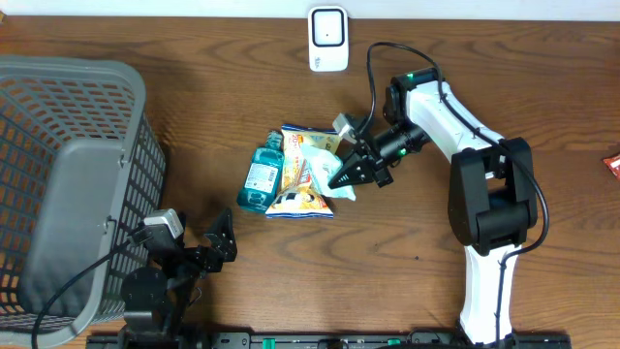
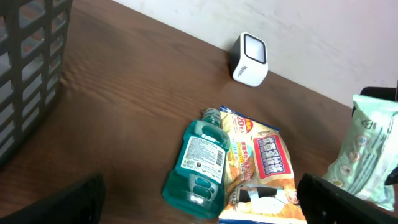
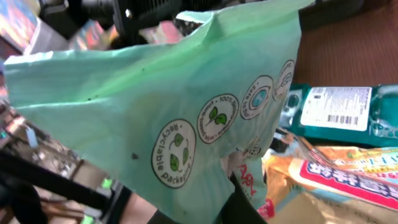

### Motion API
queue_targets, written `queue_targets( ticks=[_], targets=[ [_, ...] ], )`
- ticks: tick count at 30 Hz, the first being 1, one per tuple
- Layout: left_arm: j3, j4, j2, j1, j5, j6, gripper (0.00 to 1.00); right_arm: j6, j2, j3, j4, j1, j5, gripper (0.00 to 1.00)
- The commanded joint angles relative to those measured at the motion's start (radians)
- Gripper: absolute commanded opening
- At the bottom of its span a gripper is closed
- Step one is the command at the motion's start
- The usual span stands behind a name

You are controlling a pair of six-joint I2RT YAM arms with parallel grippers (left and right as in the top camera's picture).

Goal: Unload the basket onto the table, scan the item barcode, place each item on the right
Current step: 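Hold the green wipes pack up to the white scanner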

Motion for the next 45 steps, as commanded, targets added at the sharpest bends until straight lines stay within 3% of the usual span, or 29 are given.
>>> queue_targets(
  ticks=[1,5,7,9,11,14,19,23,31,40,45],
  targets=[
    [0.002,-0.002,-0.002,-0.004,0.012,-0.013,0.98,-0.024,-0.027,0.059,0.032,-0.012,0.012,0.01],
    [0.002,-0.002,-0.002,-0.004,0.012,-0.013,0.98,0.189,-0.027,0.196,0.150,-0.032,0.046,0.01],
    [0.002,-0.002,-0.002,-0.004,0.012,-0.013,0.98,0.436,-0.027,0.262,0.310,-0.035,0.148,0.01],
    [0.002,-0.002,-0.002,-0.004,0.012,-0.013,0.98,0.784,-0.027,0.306,0.532,-0.029,0.365,0.01],
    [0.002,-0.002,-0.002,-0.004,0.012,-0.013,0.98,0.983,-0.027,0.322,0.684,-0.013,0.622,0.01],
    [0.002,-0.002,-0.002,-0.004,0.012,-0.013,0.98,0.998,-0.027,0.325,0.784,0.024,0.909,0.01],
    [0.002,-0.002,-0.002,-0.004,0.012,-0.013,0.98,1.008,-0.003,0.323,0.886,0.079,1.258,0.01],
    [0.002,-0.003,-0.002,-0.004,0.012,-0.013,0.98,1.035,0.046,0.324,1.068,0.099,1.488,0.01],
    [0.002,-0.002,-0.002,-0.004,0.013,-0.013,0.98,0.952,0.198,0.381,1.292,0.103,1.668,0.01],
    [0.002,-0.002,-0.002,-0.004,0.013,-0.013,0.98,0.953,0.369,0.640,1.301,0.110,1.657,0.01],
    [0.002,-0.002,-0.002,-0.004,0.012,-0.013,0.98,0.956,0.406,0.682,1.302,0.117,1.633,0.01]
  ],
)
